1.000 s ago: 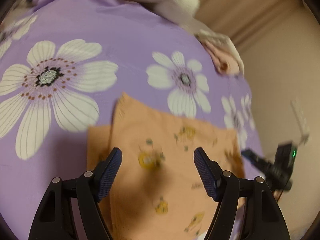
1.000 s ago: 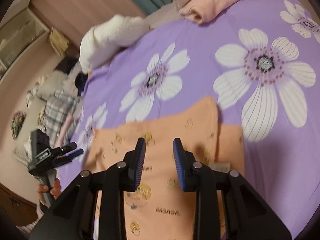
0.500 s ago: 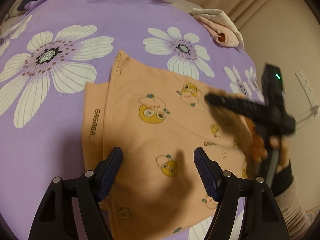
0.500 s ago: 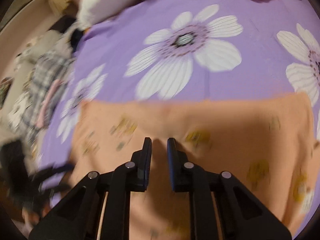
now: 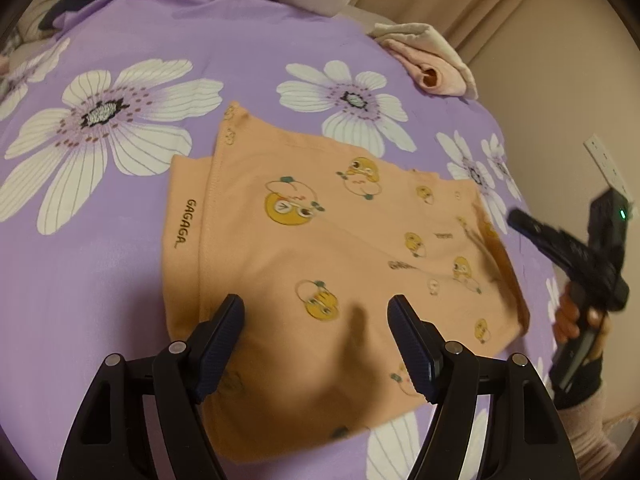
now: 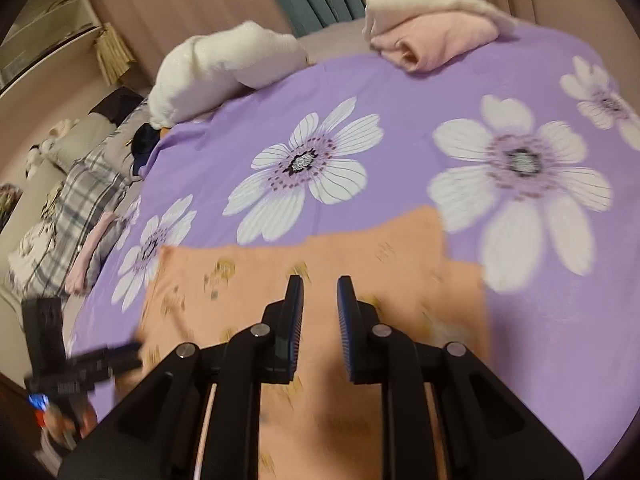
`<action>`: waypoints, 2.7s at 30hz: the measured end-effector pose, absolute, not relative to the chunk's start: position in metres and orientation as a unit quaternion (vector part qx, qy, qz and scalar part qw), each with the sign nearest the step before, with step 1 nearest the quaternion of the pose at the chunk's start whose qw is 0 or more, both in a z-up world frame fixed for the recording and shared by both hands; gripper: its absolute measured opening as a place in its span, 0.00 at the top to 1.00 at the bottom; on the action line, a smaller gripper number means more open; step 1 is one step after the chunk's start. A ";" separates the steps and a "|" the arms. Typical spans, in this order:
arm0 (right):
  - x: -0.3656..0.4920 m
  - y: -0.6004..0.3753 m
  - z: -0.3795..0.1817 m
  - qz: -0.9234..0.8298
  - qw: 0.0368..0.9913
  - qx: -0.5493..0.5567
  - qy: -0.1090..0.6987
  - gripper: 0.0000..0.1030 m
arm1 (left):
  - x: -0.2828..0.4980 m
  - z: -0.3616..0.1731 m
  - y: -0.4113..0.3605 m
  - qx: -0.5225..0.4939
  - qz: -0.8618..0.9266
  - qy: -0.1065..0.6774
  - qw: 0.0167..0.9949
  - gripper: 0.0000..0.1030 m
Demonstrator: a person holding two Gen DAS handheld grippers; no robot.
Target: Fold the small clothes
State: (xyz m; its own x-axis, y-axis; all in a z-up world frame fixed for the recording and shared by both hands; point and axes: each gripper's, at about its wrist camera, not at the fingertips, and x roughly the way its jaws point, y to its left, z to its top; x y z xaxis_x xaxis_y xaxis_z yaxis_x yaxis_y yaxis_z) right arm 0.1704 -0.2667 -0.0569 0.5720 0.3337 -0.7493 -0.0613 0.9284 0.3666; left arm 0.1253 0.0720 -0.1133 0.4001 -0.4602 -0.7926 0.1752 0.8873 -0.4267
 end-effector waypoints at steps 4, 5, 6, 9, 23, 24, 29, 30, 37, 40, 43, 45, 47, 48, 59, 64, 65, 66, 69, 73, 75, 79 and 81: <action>0.126 -0.271 -0.057 0.140 0.869 0.143 0.452 0.82 | 0.109 -0.106 0.061 -0.118 -0.206 0.499 0.834 0.29; 0.115 -0.267 -0.061 0.149 0.865 0.142 0.457 0.82 | 0.104 -0.107 0.057 -0.114 -0.210 0.499 0.833 0.29; 0.106 -0.262 -0.066 0.156 0.861 0.140 0.463 0.82 | 0.101 -0.110 0.055 -0.112 -0.211 0.501 0.831 0.29; 0.083 -0.256 -0.088 0.139 0.856 0.124 0.482 0.82 | 0.095 -0.119 0.053 -0.105 -0.204 0.514 0.826 0.29; 0.029 -0.325 -0.082 0.016 0.883 0.165 0.439 0.80 | 0.078 -0.125 0.067 -0.129 -0.182 0.518 0.826 0.29; 0.027 -0.322 -0.081 0.021 0.883 0.165 0.439 0.78 | 0.078 -0.125 0.068 -0.132 -0.181 0.518 0.826 0.29; 0.026 -0.304 -0.092 0.041 0.876 0.178 0.447 0.73 | 0.075 -0.125 0.068 -0.132 -0.177 0.519 0.826 0.29; 0.029 -0.299 -0.095 0.046 0.875 0.175 0.448 0.73 | 0.075 -0.125 0.068 -0.132 -0.176 0.520 0.826 0.29; 0.034 -0.288 -0.107 0.040 0.872 0.163 0.460 0.87 | 0.077 -0.127 0.068 -0.135 -0.171 0.523 0.824 0.29; 0.032 -0.292 -0.103 0.053 0.871 0.161 0.460 0.90 | 0.078 -0.127 0.068 -0.133 -0.170 0.525 0.824 0.29; 0.028 -0.296 -0.091 0.056 0.877 0.132 0.459 0.93 | 0.081 -0.128 0.068 -0.130 -0.169 0.527 0.823 0.29; 0.027 -0.301 -0.085 0.049 0.880 0.112 0.460 0.94 | 0.082 -0.128 0.068 -0.131 -0.168 0.527 0.823 0.29; 0.028 -0.309 -0.086 0.041 0.877 0.107 0.467 1.00 | 0.082 -0.129 0.067 -0.130 -0.167 0.527 0.823 0.29; 0.030 -0.312 -0.090 0.024 0.874 0.098 0.476 0.98 | 0.082 -0.129 0.067 -0.130 -0.167 0.528 0.823 0.29; 0.023 -0.306 -0.071 0.057 0.893 0.129 0.427 0.89 | 0.070 -0.119 0.072 -0.144 -0.184 0.512 0.826 0.29; 0.038 -0.280 -0.081 0.085 0.886 0.130 0.436 0.80 | 0.067 -0.129 0.074 -0.141 -0.183 0.519 0.823 0.29; 0.041 -0.278 -0.086 0.081 0.883 0.130 0.444 0.80 | 0.066 -0.130 0.075 -0.144 -0.185 0.518 0.822 0.29; 0.043 -0.277 -0.092 0.073 0.879 0.129 0.454 0.81 | 0.066 -0.131 0.077 -0.148 -0.188 0.517 0.822 0.29; 0.044 -0.276 -0.111 0.060 0.864 0.130 0.483 0.84 | 0.062 -0.131 0.078 -0.146 -0.194 0.518 0.820 0.29; 0.035 -0.274 -0.107 0.064 0.865 0.117 0.484 0.83 | 0.054 -0.130 0.080 -0.149 -0.198 0.523 0.815 0.29; 0.031 -0.275 -0.104 0.067 0.863 0.119 0.487 0.78 | 0.048 -0.127 0.087 -0.164 -0.196 0.518 0.816 0.29; 0.020 -0.274 -0.095 0.089 0.863 0.143 0.476 0.57 | 0.043 -0.125 0.108 -0.208 -0.194 0.506 0.814 0.29; 0.018 -0.268 -0.091 0.099 0.865 0.145 0.470 0.57 | 0.045 -0.127 0.120 -0.232 -0.186 0.506 0.810 0.29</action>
